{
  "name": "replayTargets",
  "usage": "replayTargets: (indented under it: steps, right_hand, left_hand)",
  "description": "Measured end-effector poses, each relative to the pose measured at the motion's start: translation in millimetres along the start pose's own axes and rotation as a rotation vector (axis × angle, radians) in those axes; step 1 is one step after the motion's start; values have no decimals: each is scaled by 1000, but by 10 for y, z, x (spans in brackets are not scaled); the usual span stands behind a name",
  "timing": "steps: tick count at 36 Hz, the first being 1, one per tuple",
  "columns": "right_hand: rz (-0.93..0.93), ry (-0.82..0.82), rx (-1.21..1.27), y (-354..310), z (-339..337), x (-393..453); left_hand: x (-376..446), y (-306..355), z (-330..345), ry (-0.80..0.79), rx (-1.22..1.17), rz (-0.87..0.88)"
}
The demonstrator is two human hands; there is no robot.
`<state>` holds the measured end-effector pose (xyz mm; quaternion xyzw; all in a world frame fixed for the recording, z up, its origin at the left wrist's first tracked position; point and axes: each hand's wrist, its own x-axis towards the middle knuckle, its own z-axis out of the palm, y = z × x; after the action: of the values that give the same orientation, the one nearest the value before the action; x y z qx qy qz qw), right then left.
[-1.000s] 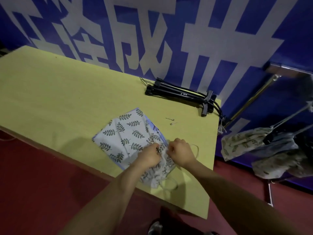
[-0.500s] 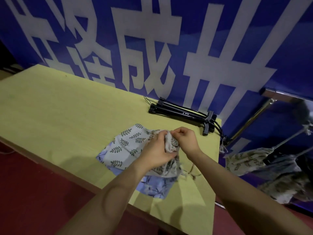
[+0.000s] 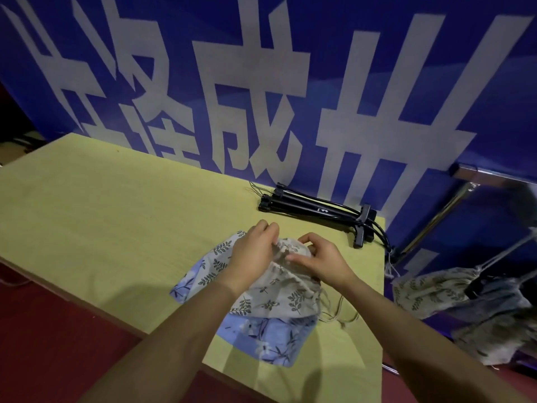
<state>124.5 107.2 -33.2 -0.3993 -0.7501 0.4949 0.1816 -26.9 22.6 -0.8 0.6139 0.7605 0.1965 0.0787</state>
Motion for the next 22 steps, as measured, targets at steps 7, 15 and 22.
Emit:
replayTargets:
  steps: [7, 15, 22]
  right_hand:
    - [-43, -38, -256, 262, -66, 158]
    - [-10, -345, -373, 447, 7, 271]
    - [72, -9, -397, 661, -181, 436]
  left_hand:
    - [56, -41, 156, -131, 294, -1]
    - [122, -48, 453, -318, 238, -154]
    - [249, -6, 630, -145, 240, -242]
